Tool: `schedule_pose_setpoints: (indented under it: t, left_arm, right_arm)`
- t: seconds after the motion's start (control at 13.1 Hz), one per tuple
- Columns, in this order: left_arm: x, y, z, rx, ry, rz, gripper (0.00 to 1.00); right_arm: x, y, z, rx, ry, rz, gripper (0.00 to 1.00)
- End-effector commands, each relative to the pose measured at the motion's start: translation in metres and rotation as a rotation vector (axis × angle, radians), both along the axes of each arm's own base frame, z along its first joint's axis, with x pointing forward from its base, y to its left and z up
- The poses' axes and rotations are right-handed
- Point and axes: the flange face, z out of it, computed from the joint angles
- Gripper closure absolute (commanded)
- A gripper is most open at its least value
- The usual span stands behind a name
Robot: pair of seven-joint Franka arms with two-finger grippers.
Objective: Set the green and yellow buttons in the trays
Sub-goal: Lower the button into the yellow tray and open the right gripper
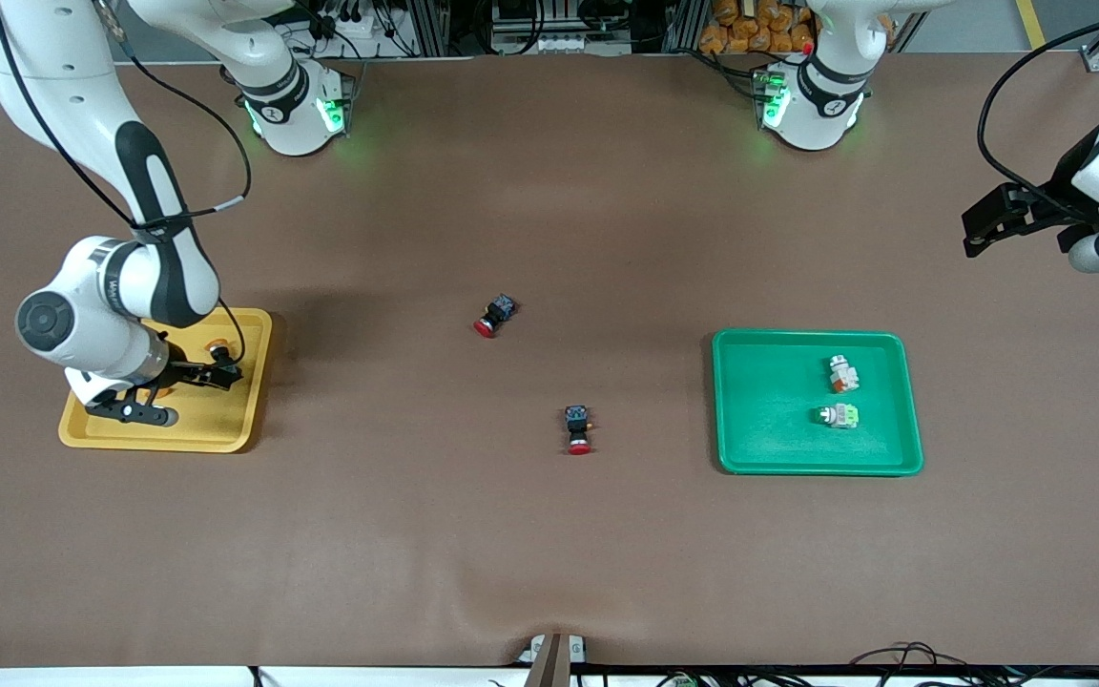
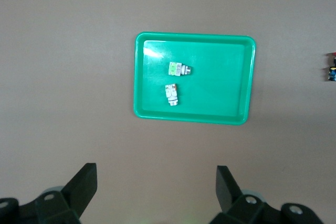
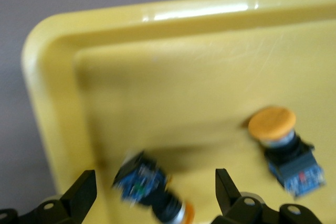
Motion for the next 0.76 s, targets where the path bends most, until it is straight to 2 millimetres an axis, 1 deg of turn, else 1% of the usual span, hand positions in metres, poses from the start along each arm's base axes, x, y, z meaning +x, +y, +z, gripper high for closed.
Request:
schedule_pose_setpoints:
  t: [0.0, 0.08, 0.15, 0.23, 0.38, 0.46, 0.53, 0.69]
  left_arm:
    - [-0.009, 0.0, 0.008, -0.014, 0.001, -0.006, 0.0]
    - [-0.009, 0.0, 0.008, -0.014, 0.001, -0.006, 0.0]
    - [-0.009, 0.0, 0.008, -0.014, 0.001, -0.006, 0.0]
    - [-0.01, 0.0, 0.007, -0.014, 0.004, -0.006, 0.0]
    - [-0.01, 0.001, 0.007, -0.014, 0.004, -0.006, 0.0]
    - [-0.01, 0.0, 0.008, -0.014, 0.001, -0.006, 0.0]
    - [-0.009, -0.002, 0.007, -0.014, 0.002, -0.006, 0.0]
    - [-0.009, -0.002, 0.007, -0.014, 0.004, -0.013, 0.0]
  right_arm:
    - [0.012, 0.001, 0.059, 0.062, 0.091, 0.008, 0.0]
    - [0.014, 0.003, 0.075, 0.077, 0.124, 0.011, 0.0]
    - [0.018, 0.007, 0.096, 0.091, 0.155, 0.017, 0.0]
    - [0.026, 0.011, 0.124, 0.102, 0.178, 0.026, 0.0]
    - [0.041, 0.021, 0.197, 0.116, 0.203, 0.052, 0.0]
    - [0.046, 0.025, 0.228, 0.118, 0.183, 0.066, 0.0]
    - [0.051, 0.03, 0.25, 0.117, 0.146, 0.084, 0.0]
    - [0.054, 0.041, 0.283, 0.139, 0.125, 0.134, 0.0]
